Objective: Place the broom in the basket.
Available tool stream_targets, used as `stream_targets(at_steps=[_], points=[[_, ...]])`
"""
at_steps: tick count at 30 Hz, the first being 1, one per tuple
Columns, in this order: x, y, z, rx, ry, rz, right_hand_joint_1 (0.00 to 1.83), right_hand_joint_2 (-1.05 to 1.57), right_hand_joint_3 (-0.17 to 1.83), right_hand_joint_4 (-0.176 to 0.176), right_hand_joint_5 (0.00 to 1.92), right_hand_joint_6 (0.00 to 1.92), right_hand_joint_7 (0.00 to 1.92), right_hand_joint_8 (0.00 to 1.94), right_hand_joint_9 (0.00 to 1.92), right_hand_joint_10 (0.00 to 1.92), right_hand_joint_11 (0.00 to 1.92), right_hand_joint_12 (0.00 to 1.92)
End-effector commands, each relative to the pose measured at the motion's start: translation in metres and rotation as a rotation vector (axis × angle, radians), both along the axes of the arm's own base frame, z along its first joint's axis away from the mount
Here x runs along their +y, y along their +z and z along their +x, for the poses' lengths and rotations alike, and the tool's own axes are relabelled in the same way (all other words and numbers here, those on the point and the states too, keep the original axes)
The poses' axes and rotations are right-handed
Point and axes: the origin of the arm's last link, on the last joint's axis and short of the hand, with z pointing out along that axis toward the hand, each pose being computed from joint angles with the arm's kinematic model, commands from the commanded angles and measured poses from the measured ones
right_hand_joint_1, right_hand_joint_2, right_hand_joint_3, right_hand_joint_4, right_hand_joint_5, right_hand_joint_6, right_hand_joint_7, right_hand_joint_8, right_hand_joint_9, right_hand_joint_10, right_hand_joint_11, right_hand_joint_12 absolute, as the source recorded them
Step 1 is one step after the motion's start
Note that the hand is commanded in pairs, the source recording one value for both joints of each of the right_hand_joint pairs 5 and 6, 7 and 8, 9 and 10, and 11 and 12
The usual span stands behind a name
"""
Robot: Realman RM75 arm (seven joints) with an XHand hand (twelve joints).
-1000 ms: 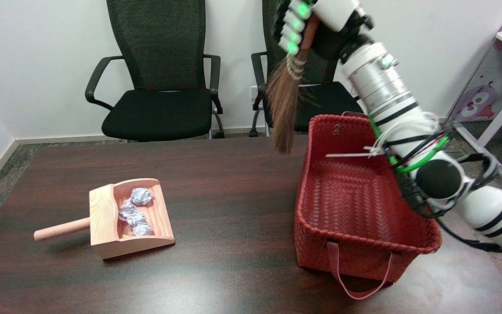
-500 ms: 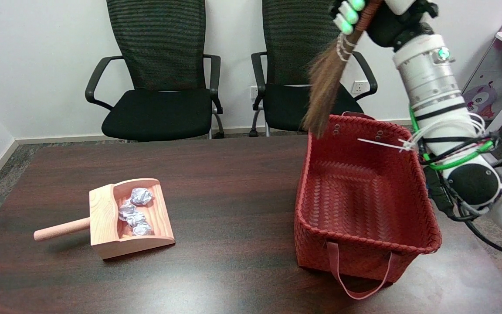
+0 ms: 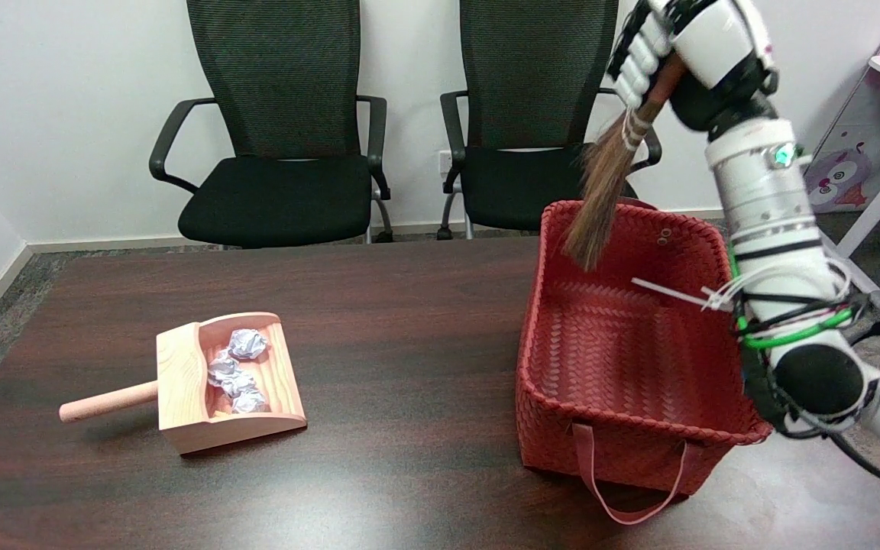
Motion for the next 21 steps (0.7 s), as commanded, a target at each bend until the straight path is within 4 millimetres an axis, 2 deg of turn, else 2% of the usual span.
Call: stream_targets(at_steps=[1, 8, 21], points=[[0.012, -0.036, -0.056, 0.116, -0.08, 0.025, 0.82, 1.51, 1.83, 0.004, 1.92, 1.92, 1.92, 1.92, 1.92, 1.92, 1.92, 1.92], [0.024, -0.051, -0.073, 0.122, -0.115, 0.073, 0.82, 1.5, 1.83, 0.004, 1.92, 1.92, 1.92, 1.92, 1.92, 1.92, 1.92, 1.92], [0.025, -0.07, -0.098, 0.158, -0.205, 0.144, 0.82, 1.49, 1.83, 0.005, 1.92, 1.92, 1.92, 1.92, 1.92, 1.92, 1.92, 1.92]])
